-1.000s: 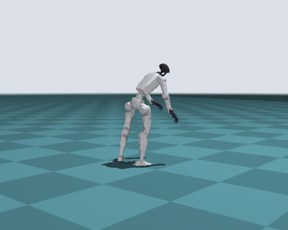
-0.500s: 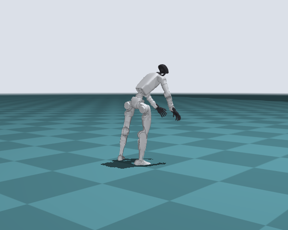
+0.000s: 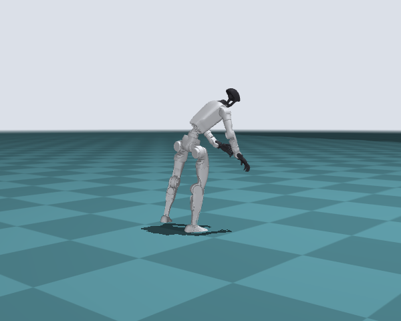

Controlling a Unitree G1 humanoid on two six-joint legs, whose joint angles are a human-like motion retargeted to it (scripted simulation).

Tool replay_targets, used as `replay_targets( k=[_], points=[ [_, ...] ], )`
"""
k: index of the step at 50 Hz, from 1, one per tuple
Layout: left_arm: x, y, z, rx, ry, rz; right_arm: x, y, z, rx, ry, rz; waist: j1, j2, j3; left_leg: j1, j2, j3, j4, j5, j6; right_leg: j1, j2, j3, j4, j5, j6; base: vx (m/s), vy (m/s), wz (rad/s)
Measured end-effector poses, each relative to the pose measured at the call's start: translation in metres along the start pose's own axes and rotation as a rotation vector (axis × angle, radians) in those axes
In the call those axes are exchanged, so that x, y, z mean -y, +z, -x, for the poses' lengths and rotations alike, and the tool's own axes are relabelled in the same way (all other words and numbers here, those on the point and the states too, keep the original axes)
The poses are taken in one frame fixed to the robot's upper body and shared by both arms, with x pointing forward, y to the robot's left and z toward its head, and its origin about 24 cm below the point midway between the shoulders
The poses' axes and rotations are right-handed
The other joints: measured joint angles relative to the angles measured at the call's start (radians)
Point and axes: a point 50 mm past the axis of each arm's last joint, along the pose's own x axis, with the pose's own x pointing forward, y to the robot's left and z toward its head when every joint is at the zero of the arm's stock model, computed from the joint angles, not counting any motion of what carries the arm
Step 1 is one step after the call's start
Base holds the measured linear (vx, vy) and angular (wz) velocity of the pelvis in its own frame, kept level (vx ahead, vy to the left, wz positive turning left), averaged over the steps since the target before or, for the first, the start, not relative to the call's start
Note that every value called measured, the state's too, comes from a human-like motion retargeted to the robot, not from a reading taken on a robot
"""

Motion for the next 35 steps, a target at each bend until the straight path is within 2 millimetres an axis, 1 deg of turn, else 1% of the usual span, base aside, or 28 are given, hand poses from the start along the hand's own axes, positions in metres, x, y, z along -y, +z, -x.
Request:
replay_targets(
  k=[3,5,7,9,10,12,15,17,20,23,25,27,28,30,32,33,35],
  points=[
    [-0.009,-0.062,0.05,-0.337,0.04,0.037,0.006,-0.005,-0.003,-0.026,-0.006,0.002,0.03,-0.004,0.0,-0.051,-0.013,-0.092,0.118,-0.043,0.023,0.016,-0.024,0.047,0.007,-0.005,0.0,0.14,0.11,-0.7],
    [-0.019,-0.096,0.09,-0.542,0.07,0.046,0.012,-0.006,-0.006,-0.004,-0.014,0.079,0.05,-0.005,0.0,-0.087,-0.023,-0.161,0.163,-0.065,0.023,0.025,-0.035,0.073,0.014,-0.012,0.0,0.14,0.15,-0.66],
    [-0.033,-0.124,0.134,-0.73,0.082,0.009,0.019,-0.004,-0.009,-0.003,-0.073,0.09,0.065,-0.002,0.0,-0.106,-0.03,-0.205,0.151,-0.071,0.019,0.036,-0.039,0.096,0.025,-0.024,0.0,0.14,0.15,-0.6],
    [-0.046,-0.146,0.178,-0.923,0.08,0.002,0.028,0.002,-0.013,0.012,-0.099,0.03,0.083,0.001,0.0,-0.111,-0.025,-0.219,0.099,-0.057,0.008,0.046,-0.037,0.115,0.04,-0.039,0.0,0.14,0.16,-0.55],
    [-0.052,-0.154,0.198,-1.016,0.083,0.015,0.033,0.005,-0.014,0.029,-0.094,0.015,0.093,0.004,0.0,-0.111,-0.021,-0.218,0.064,-0.044,0.003,0.052,-0.035,0.123,0.048,-0.047,0.0,0.15,0.18,-0.51],
    [-0.072,-0.167,0.235,-1.181,0.128,0.015,0.044,0.01,-0.018,0.061,-0.101,0.041,0.111,0.013,0.0,-0.109,-0.007,-0.206,-0.024,-0.005,-0.013,0.064,-0.027,0.137,0.067,-0.063,0.0,0.15,0.2,-0.5],
    [-0.111,-0.176,0.285,-1.392,0.281,-0.049,0.06,0.019,-0.024,0.092,-0.154,0.044,0.139,0.028,0.0,-0.109,0.028,-0.187,-0.158,0.052,-0.06,0.08,0.0,0.157,0.1,-0.09,0.0,0.17,0.19,-0.55],
    [-0.141,-0.175,0.31,-1.491,0.431,-0.088,0.071,0.026,-0.028,0.106,-0.193,0.035,0.157,0.031,0.0,-0.146,0.063,-0.18,-0.165,0.041,-0.098,0.087,0.021,0.171,0.116,-0.103,0.0,0.15,0.19,-0.55],
    [-0.186,-0.17,0.331,-1.567,0.627,-0.13,0.09,0.037,-0.034,0.127,-0.25,0.022,0.169,0.027,-0.006,-0.228,0.087,-0.181,-0.165,0.04,-0.111,0.073,0.044,0.181,0.131,-0.104,0.0,0.07,0.27,-0.38],
    [-0.227,-0.163,0.338,-1.603,0.669,-0.2,0.102,0.05,-0.038,0.16,-0.274,0.015,0.187,0.006,-0.014,-0.256,0.119,-0.164,-0.165,0.081,-0.111,0.072,0.078,0.202,0.127,-0.099,0.0,0.11,0.23,-0.59],
    [-0.253,-0.157,0.334,-1.606,0.608,-0.296,0.104,0.061,-0.04,0.191,-0.272,0.014,0.2,-0.019,-0.025,-0.252,0.142,-0.142,-0.165,0.115,-0.111,0.076,0.099,0.22,0.116,-0.093,0.0,0.17,0.19,-0.71],
    [-0.276,-0.153,0.319,-1.565,0.499,-0.449,0.101,0.072,-0.039,0.229,-0.261,0.013,0.204,-0.051,-0.043,-0.244,0.151,-0.12,-0.165,0.132,-0.111,0.076,0.103,0.238,0.106,-0.079,0.0,0.2,0.24,-0.59],
    [-0.285,-0.151,0.308,-1.528,0.455,-0.533,0.099,0.078,-0.039,0.248,-0.255,0.012,0.202,-0.068,-0.052,-0.239,0.149,-0.111,-0.165,0.133,-0.111,0.075,0.098,0.246,0.104,-0.069,0.0,0.22,0.33,-0.43],
    [-0.298,-0.149,0.276,-1.42,0.412,-0.685,0.092,0.088,-0.038,0.279,-0.245,0.01,0.19,-0.1,-0.063,-0.225,0.131,-0.097,-0.165,0.12,-0.111,0.074,0.071,0.258,0.108,-0.043,0.0,0.25,0.43,-0.27],
    [-0.297,-0.15,0.229,-1.258,0.393,-0.772,0.083,0.094,-0.036,0.292,-0.229,0.015,0.177,-0.126,-0.06,-0.195,0.096,-0.085,-0.165,0.092,-0.111,0.075,0.022,0.269,0.138,-0.013,-0.001,0.28,0.54,-0.14],
    [-0.292,-0.149,0.201,-1.159,0.367,-0.789,0.078,0.095,-0.036,0.293,-0.218,0.022,0.173,-0.136,-0.052,-0.175,0.079,-0.08,-0.165,0.078,-0.111,0.075,-0.002,0.274,0.163,0.0,-0.005,0.26,0.5,-0.11],
    [-0.273,-0.141,0.135,-0.923,0.268,-0.787,0.07,0.096,-0.036,0.284,-0.193,0.047,0.173,-0.134,-0.032,-0.153,0.083,-0.081,-0.165,0.066,-0.111,0.061,-0.002,0.253,0.223,0.028,-0.05,0.19,0.37,-0.1]
  ],
)
